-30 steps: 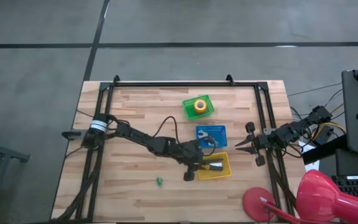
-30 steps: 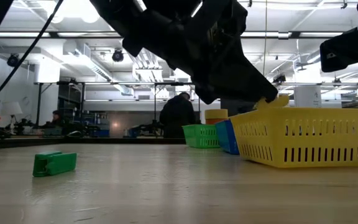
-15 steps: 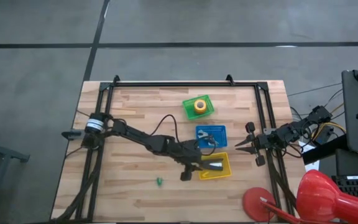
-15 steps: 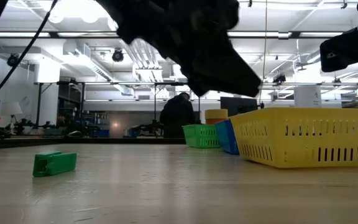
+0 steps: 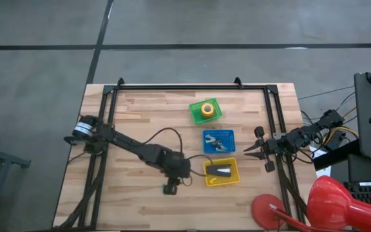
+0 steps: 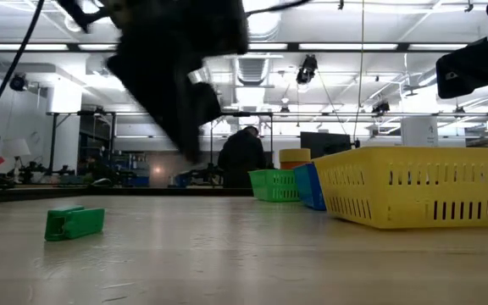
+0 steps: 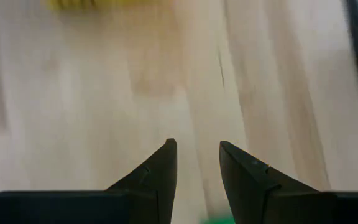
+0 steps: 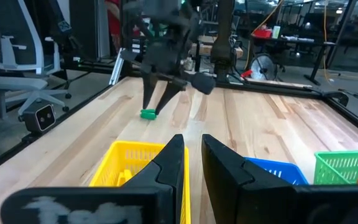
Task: Pick and place Stapler, Stapler remover, tape
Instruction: Put the green stapler into the yellow bin
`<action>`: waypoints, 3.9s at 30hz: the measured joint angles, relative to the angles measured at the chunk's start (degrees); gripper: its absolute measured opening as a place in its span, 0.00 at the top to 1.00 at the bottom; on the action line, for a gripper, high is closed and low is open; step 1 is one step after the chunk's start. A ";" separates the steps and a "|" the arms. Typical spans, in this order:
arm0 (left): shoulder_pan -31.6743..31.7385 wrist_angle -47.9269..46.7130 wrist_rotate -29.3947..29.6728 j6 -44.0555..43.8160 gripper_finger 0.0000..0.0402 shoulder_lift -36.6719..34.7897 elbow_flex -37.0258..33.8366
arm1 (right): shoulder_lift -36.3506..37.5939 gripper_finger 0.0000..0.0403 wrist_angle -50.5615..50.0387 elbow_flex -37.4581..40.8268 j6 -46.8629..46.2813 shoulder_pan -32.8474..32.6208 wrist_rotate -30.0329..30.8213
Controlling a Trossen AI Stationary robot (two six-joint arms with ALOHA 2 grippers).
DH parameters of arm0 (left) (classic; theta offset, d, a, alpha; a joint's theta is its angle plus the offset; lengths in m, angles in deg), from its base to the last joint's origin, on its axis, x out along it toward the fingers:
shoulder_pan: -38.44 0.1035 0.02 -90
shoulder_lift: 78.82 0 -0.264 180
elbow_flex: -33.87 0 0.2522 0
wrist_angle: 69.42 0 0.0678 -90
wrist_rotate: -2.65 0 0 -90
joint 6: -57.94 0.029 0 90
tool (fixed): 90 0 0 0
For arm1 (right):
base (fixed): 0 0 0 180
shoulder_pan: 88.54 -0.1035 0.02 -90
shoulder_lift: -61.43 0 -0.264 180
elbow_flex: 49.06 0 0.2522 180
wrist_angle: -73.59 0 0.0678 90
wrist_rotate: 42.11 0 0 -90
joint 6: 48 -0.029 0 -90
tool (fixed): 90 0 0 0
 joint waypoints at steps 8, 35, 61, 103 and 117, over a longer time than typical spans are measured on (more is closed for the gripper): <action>-4.32 -5.98 0.58 -10.99 0.70 -0.25 -4.61 | 0.00 0.87 -0.05 0.00 0.02 -0.02 0.02; -5.54 1.44 3.05 -16.74 0.70 0.32 -6.98 | -0.02 0.87 -0.06 0.00 0.02 0.00 0.02; -5.91 -4.70 2.03 -18.43 0.80 -3.33 -7.87 | -0.02 0.87 -0.09 0.00 -0.07 -0.02 0.02; -9.24 14.67 13.34 -33.98 0.37 -5.14 -19.84 | 0.00 0.87 -0.08 0.00 0.02 0.00 0.02; -10.18 10.10 8.93 -31.76 0.40 -4.49 -19.30 | 0.02 0.87 -0.08 0.00 0.02 0.00 0.02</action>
